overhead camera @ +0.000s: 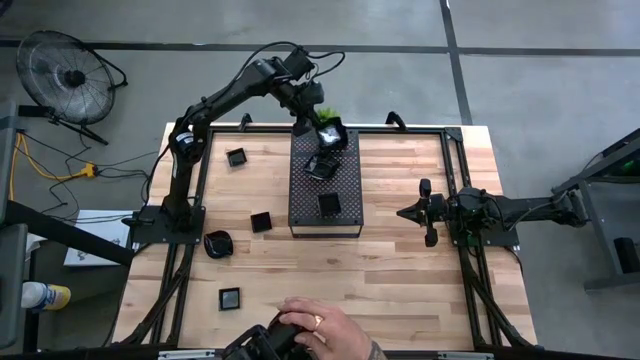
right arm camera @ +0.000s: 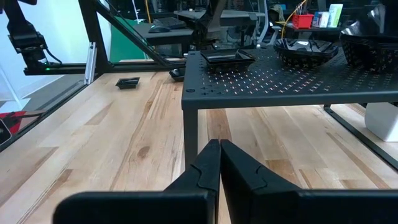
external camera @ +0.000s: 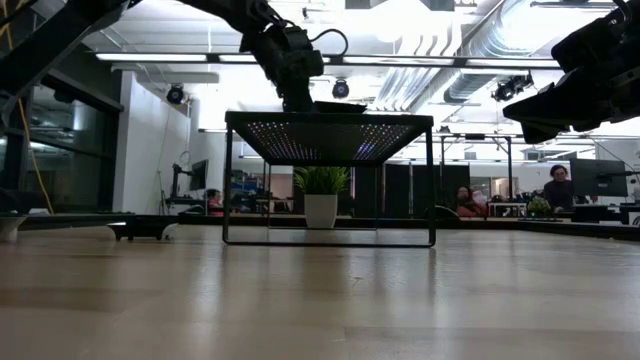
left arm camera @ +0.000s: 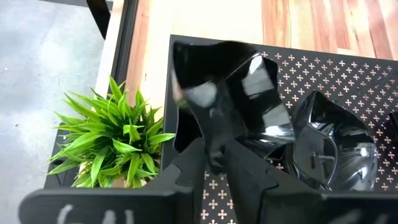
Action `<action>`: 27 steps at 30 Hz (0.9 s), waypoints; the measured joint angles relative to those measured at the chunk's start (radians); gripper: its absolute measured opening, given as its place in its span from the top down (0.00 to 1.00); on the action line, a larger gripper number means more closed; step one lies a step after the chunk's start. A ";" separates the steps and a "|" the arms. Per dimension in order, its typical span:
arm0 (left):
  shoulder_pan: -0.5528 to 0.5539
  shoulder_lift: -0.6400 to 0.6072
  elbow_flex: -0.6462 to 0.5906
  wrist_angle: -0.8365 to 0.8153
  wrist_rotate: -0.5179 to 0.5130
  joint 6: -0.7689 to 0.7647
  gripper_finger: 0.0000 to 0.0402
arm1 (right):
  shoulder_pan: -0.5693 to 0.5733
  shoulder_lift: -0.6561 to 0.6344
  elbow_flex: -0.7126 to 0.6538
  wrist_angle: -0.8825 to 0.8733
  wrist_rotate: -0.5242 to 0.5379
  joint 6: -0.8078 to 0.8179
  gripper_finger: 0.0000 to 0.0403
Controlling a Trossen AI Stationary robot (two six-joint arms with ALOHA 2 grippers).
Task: Pick & Place Mini shaped plates
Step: Stack the distorted square plate on top of the distorted square plate on the shelf, then stack the square plate on top of the square plate on the shelf
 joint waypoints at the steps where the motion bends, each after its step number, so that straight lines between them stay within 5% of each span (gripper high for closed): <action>1: -0.001 0.000 0.000 0.000 -0.004 0.000 0.84 | 0.000 0.000 0.000 0.000 0.000 0.000 0.99; 17: -0.005 -0.002 0.000 -0.022 -0.059 0.020 0.82 | 0.000 0.000 0.000 0.000 0.000 0.000 0.98; 27: -0.080 -0.146 -0.011 -0.343 -0.214 0.101 0.82 | 0.000 0.000 0.000 0.000 0.000 0.000 0.98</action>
